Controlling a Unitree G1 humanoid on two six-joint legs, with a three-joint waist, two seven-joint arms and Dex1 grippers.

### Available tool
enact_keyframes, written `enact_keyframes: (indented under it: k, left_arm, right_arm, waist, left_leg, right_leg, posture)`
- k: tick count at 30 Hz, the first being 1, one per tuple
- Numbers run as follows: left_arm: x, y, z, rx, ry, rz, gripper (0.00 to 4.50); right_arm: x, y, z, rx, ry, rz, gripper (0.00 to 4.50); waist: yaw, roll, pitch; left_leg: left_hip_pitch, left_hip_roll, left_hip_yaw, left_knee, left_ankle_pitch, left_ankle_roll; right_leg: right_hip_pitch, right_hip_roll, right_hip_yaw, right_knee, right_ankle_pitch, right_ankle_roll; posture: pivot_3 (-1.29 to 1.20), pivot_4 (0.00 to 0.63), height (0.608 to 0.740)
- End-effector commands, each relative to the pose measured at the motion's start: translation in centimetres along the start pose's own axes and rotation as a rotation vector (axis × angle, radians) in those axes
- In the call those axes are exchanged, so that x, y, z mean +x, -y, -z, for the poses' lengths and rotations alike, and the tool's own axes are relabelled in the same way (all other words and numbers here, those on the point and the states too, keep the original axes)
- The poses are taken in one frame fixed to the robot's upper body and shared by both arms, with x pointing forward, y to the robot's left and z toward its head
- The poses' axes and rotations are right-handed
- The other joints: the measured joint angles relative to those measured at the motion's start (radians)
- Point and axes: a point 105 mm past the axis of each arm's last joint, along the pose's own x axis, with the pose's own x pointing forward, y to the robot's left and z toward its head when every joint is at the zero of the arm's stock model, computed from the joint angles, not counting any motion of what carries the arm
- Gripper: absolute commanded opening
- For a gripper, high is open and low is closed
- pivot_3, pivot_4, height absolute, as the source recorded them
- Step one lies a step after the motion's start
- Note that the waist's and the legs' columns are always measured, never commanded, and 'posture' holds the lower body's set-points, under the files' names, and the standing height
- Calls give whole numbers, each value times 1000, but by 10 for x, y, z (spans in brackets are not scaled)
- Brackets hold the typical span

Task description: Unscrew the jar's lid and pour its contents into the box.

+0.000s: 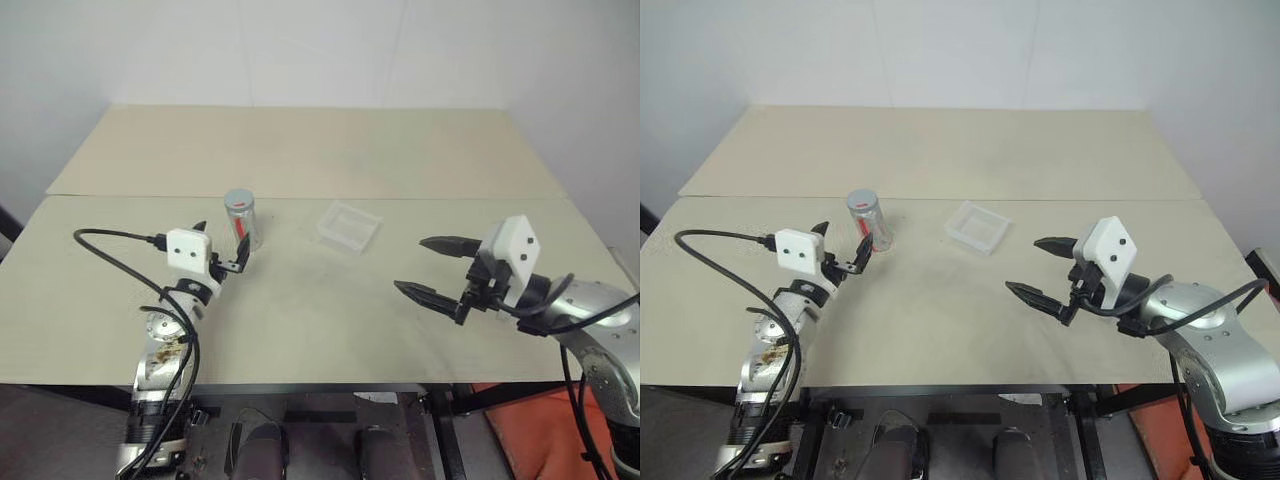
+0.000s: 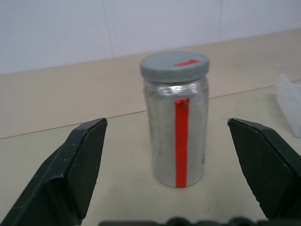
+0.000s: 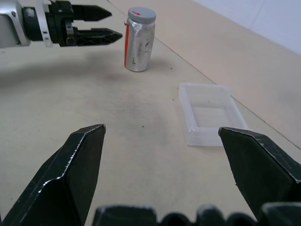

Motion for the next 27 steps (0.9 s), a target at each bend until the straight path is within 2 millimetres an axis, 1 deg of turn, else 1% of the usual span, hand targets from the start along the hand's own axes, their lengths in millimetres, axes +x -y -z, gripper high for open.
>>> enact_keyframes:
  k: [1,2,5,9,12,14,16,20,26,27]
  left_arm:
    - [8,9,-5,26,41,46,4475]
    - [10,9,-4,41,44,45,4475]
    - [19,1,0,36,29,-31,4475]
    - [27,1,1,22,36,-36,4475]
    - [33,4,4,18,39,-19,4475]
    - [38,6,6,11,40,-16,4475]
    - [41,8,6,14,47,-10,4475]
    - [49,6,9,3,45,-52,4475]
    - [53,6,11,5,66,-65,4475]
    - [54,6,12,-9,62,-58,4294]
  right_arm:
    - [-5,7,-10,-30,26,62,4500]
    - [-5,9,-11,-29,28,73,4500]
    - [-5,9,-14,-30,38,89,4500]
    - [-7,6,-14,-26,33,95,4500]
    - [-14,18,-9,-31,-2,153,4500]
    - [-16,21,-9,-35,-3,168,4500]
    - [-16,20,-11,-39,1,169,4500]
    - [-14,16,-11,-35,8,168,4500]
    - [-11,13,-11,-30,13,171,4500]
    - [-11,13,-11,-29,13,171,4500]
  waist:
    - [-1,0,0]
    - [-1,0,0]
    - [-1,0,0]
    - [0,0,0]
    - [1,0,0]
    - [2,0,0]
    - [4,0,0]
    - [4,0,0]
    - [4,0,0]
    - [4,0,0]
  left_leg:
    - [0,0,0,0,0,0]
    - [0,0,0,0,0,0]
    - [0,0,0,0,0,0]
    - [0,0,0,0,0,0]
    - [0,0,0,0,0,0]
    - [0,0,0,0,0,0]
    - [0,0,0,0,0,0]
    - [0,0,1,0,0,0]
    - [-1,0,1,0,0,0]
    - [-1,0,1,0,0,0]
  right_leg:
    - [0,0,0,0,0,0]
    - [0,0,0,0,0,0]
    - [0,0,0,0,0,0]
    - [0,0,0,0,0,0]
    - [0,0,0,0,0,0]
    - [0,0,0,0,0,0]
    - [0,0,0,0,0,0]
    - [0,0,0,0,0,0]
    - [0,0,0,0,0,1]
    - [0,0,0,0,0,1]
  posture:
    - [0,150,740]
    - [0,150,740]
    - [0,150,740]
    - [0,150,740]
    - [0,150,740]
    - [0,150,740]
    - [0,150,740]
    - [0,150,740]
    - [0,150,740]
    - [0,150,740]
